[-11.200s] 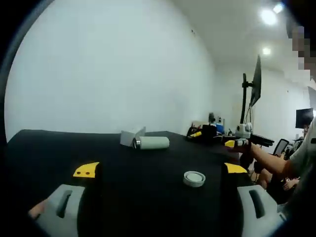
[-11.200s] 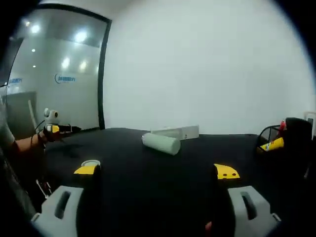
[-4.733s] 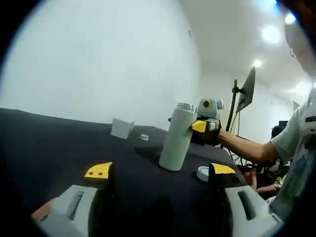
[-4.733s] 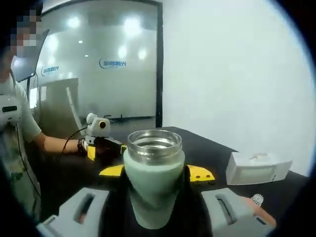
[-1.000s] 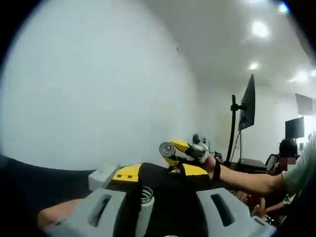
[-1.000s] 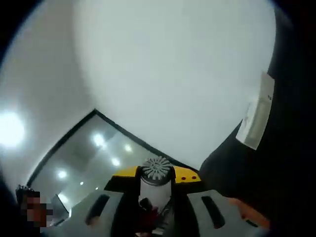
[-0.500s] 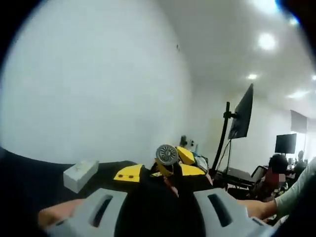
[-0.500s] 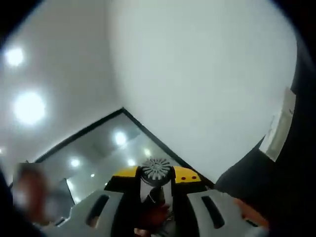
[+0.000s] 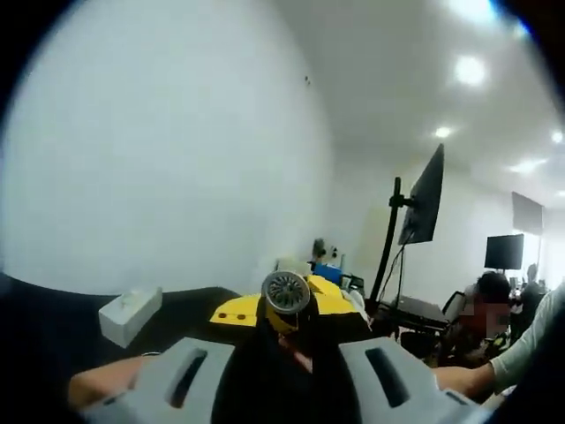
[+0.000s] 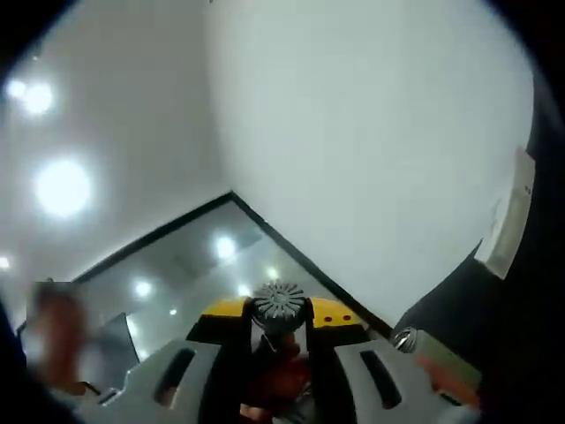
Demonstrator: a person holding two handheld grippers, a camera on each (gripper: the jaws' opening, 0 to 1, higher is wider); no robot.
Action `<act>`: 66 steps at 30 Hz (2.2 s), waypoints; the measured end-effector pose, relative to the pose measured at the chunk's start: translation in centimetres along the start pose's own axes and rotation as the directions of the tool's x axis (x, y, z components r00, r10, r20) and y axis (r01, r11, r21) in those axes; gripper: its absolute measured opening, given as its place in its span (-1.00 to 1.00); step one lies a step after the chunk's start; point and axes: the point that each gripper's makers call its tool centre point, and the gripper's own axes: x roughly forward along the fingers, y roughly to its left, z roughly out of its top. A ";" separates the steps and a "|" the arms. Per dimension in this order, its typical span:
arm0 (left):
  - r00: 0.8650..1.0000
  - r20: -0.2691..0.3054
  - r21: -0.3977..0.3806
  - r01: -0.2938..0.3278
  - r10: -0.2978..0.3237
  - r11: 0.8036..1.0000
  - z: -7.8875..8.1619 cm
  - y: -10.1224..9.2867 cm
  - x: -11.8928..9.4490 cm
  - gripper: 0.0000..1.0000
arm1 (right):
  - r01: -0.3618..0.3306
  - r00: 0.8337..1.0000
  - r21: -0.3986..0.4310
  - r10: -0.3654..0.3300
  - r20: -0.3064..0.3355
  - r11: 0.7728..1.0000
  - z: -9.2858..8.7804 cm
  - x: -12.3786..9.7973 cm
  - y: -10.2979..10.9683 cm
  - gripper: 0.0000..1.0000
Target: Assemble the cup parts correctly, then place the assembled cup into the box.
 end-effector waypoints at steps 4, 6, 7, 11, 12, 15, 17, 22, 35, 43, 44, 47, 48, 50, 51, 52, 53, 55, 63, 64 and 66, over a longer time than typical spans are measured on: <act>1.000 -0.003 0.010 0.000 0.000 1.000 -0.2 -0.2 0.0 -0.67 | -0.014 1.000 0.008 0.014 -0.003 1.000 -0.8 0.3 0.5 -0.56; 1.000 0.001 0.016 0.002 -0.002 1.000 -0.2 -0.2 -0.1 -0.69 | -0.018 1.000 0.009 0.018 -0.006 1.000 -0.9 0.4 0.6 -0.56; 1.000 0.002 0.020 0.003 -0.003 1.000 -0.2 -0.3 -0.1 -0.69 | -0.021 1.000 0.011 0.021 -0.007 1.000 -0.9 0.5 0.6 -0.56; 1.000 0.001 0.032 -0.003 0.003 0.999 -0.2 -0.1 -0.2 -0.70 | -0.034 0.999 0.017 0.034 -0.010 0.999 -1.4 0.6 1.1 -0.56; 1.000 0.003 0.031 -0.004 0.004 1.000 -0.2 0.0 -0.3 -0.70 | -0.036 0.999 0.019 0.036 -0.012 0.999 -1.6 0.6 1.1 -0.56; 1.000 0.004 0.031 0.001 -0.001 1.000 -0.2 -0.1 -0.4 -0.73 | -0.040 0.999 0.022 0.041 -0.015 0.999 -1.9 0.7 1.4 -0.56; 1.000 0.006 0.038 0.001 -0.002 0.999 -0.2 -0.2 -0.4 -0.74 | -0.045 0.999 0.023 0.045 -0.018 0.999 -2.2 0.8 1.5 -0.56; 1.000 0.016 0.042 0.005 -0.005 0.999 -0.2 -0.5 -0.5 -0.75 | -0.048 0.999 0.030 0.048 -0.014 0.998 -2.3 0.9 1.6 -0.56; 1.000 0.015 0.063 0.010 -0.011 0.998 -0.2 -0.7 -0.3 -0.85 | -0.058 0.998 0.046 0.058 -0.017 0.997 -2.7 0.9 1.8 -0.56; 1.000 0.007 0.071 0.020 -0.021 0.997 -0.2 -0.7 0.0 -0.87 | -0.067 0.997 0.066 0.068 -0.021 0.996 -2.9 0.8 2.0 -0.56; 1.000 0.006 0.072 0.021 -0.021 0.997 -0.2 -0.6 0.0 -0.88 | -0.066 0.997 0.071 0.068 -0.021 0.995 -2.8 0.8 2.0 -0.56; 1.000 0.002 0.072 0.022 -0.022 0.997 -0.2 -0.6 0.0 -0.96 | -0.070 0.997 0.086 0.072 -0.021 0.994 -2.9 0.8 1.9 -0.57; 1.000 0.001 0.072 0.020 -0.020 0.997 -0.3 -0.6 0.0 -0.98 | -0.074 0.997 0.093 0.076 -0.017 0.993 -2.9 0.8 1.9 -0.56; 1.000 0.000 0.083 0.016 -0.016 0.996 -0.1 -0.2 0.1 -1.00 | -0.076 0.997 0.099 0.078 -0.013 0.992 -2.9 0.7 1.8 -0.56; 1.000 -0.002 0.086 0.016 -0.015 0.996 -0.2 -0.4 0.0 -1.00 | -0.079 0.997 0.102 0.080 -0.013 0.992 -2.9 0.7 1.8 -0.56; 1.000 -0.005 0.084 0.016 -0.016 0.996 -0.3 -0.4 0.0 -1.00 | -0.081 0.996 0.105 0.083 -0.012 0.991 -2.9 0.7 1.8 -0.56; 1.000 -0.006 0.083 0.017 -0.016 0.996 -0.3 -0.4 0.0 -1.00 | -0.082 0.996 0.106 0.084 -0.012 0.991 -2.9 0.7 1.8 -0.56; 1.000 -0.010 0.078 0.022 -0.021 0.997 -0.4 -0.5 0.0 -1.00 | -0.084 0.996 0.110 0.086 -0.014 0.990 -3.0 0.6 1.9 -0.55; 0.999 -0.016 0.066 0.030 -0.030 0.997 0.9 -0.2 -0.7 -1.00 | -0.051 0.999 0.075 0.050 0.020 0.996 -0.9 -0.7 1.1 -0.55; 0.999 -0.017 0.065 0.030 -0.028 0.997 1.1 -0.1 -0.8 -1.00 | -0.045 0.999 0.069 0.044 0.024 0.997 -0.5 -0.9 1.0 -0.55; 0.999 -0.047 0.082 0.016 -0.013 0.996 1.5 0.4 -1.2 -1.00 | -0.008 1.000 -0.008 0.008 -0.005 1.000 -0.3 -1.6 0.3 -0.53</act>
